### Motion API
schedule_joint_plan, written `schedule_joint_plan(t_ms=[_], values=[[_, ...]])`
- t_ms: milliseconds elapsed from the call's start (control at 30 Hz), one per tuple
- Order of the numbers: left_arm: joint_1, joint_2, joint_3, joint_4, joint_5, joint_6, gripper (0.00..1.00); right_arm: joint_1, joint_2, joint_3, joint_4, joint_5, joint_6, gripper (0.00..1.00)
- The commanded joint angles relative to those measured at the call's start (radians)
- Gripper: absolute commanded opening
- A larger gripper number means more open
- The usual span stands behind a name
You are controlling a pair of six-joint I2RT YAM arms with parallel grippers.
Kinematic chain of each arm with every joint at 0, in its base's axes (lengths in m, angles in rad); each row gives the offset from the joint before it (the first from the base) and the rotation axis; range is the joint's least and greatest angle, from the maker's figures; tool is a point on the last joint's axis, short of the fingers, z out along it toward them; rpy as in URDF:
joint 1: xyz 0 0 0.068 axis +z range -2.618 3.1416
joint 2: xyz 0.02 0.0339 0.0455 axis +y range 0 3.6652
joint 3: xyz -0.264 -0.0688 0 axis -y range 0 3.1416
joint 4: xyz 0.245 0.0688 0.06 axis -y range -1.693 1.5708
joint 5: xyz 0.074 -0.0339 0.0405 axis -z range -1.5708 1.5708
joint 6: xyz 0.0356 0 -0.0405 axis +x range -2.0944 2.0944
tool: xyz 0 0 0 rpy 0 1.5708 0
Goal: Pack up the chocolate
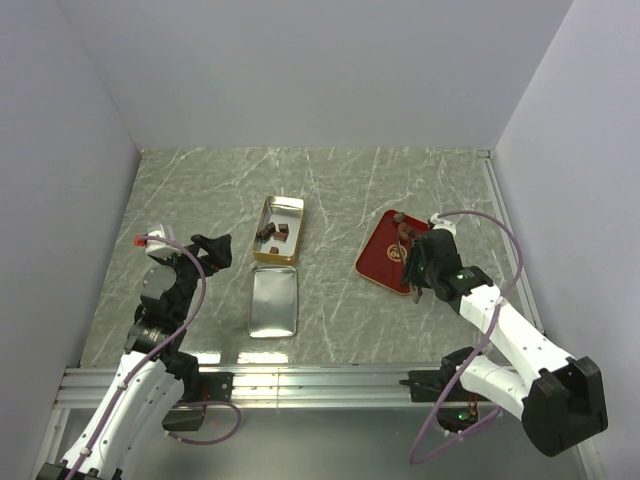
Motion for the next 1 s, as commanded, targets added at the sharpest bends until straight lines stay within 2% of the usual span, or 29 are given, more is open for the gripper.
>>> schedule_joint_plan(t_ms=[0,267,667,967], values=[[-0.005,0.000,0.001,0.023,0.011,-0.003,0.99,-0.019,0.028,0.003,0.079,-0.026,-0.030,0.49],[-0.005,0.004,0.000,0.026,0.012,-0.003,0.99,-0.025,0.041,-0.004,0.103,-0.045,-0.039,0.47],[-0.005,0.000,0.000,0.025,0.012,-0.004,0.99,-0.025,-0.009,-0.010,0.081,-0.080,-0.036,0.35],[-0.005,-0.005,-0.002,0.023,0.012,-0.006,0.99,-0.025,-0.018,0.000,0.069,-0.059,-0.041,0.34]])
